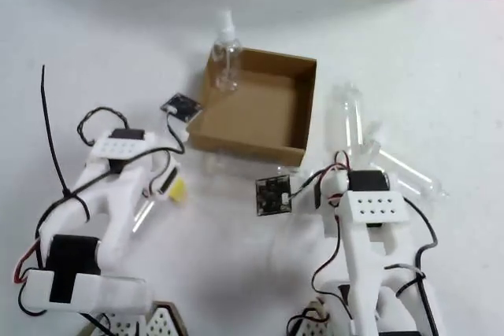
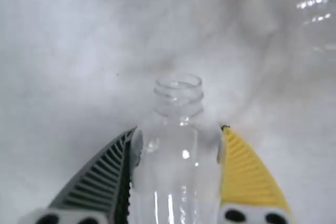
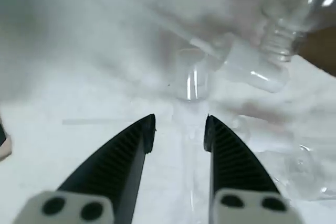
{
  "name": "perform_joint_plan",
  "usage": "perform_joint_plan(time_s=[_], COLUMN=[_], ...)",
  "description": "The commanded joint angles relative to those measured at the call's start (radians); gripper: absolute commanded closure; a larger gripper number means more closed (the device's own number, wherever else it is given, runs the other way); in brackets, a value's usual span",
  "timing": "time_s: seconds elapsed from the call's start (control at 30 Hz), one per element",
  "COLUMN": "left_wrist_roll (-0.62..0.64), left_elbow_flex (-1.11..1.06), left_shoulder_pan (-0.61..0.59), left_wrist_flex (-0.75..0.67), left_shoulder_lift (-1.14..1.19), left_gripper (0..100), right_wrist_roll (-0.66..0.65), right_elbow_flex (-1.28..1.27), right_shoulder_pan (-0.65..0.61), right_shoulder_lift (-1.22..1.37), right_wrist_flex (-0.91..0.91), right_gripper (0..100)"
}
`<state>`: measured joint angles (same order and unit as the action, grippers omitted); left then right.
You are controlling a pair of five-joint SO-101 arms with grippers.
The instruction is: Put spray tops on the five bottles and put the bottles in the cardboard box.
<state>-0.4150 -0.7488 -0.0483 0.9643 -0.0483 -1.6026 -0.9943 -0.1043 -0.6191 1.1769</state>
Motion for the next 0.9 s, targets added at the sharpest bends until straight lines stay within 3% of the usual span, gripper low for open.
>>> perform_joint_plan(time_s=[0.0, 0.2, 0.5, 0.87], left_wrist_roll=[-0.025, -0.032, -0.032, -0.032], left_elbow_flex=[0.048, 0.048, 0.048, 0.048], left_shoulder_pan=[-0.010, -0.008, -0.008, -0.008], left_wrist_flex=[-0.025, -0.023, -0.023, -0.023], left_shoulder_lift=[-0.012, -0.012, -0.012, -0.012], left_gripper=[98, 98, 98, 98], right_wrist_roll=[-0.011, -0.009, -0.012, -0.012], right_elbow_flex=[-0.014, -0.086, -0.089, -0.083], right_shoulder_pan=[-0.018, -0.013, -0.010, -0.008], right_shoulder_lift=[-0.008, -0.008, 0.031, 0.251], right_wrist_flex=[-0.041, -0.160, -0.165, -0.312], right_gripper=[87.3, 78.5, 80.8, 83.7])
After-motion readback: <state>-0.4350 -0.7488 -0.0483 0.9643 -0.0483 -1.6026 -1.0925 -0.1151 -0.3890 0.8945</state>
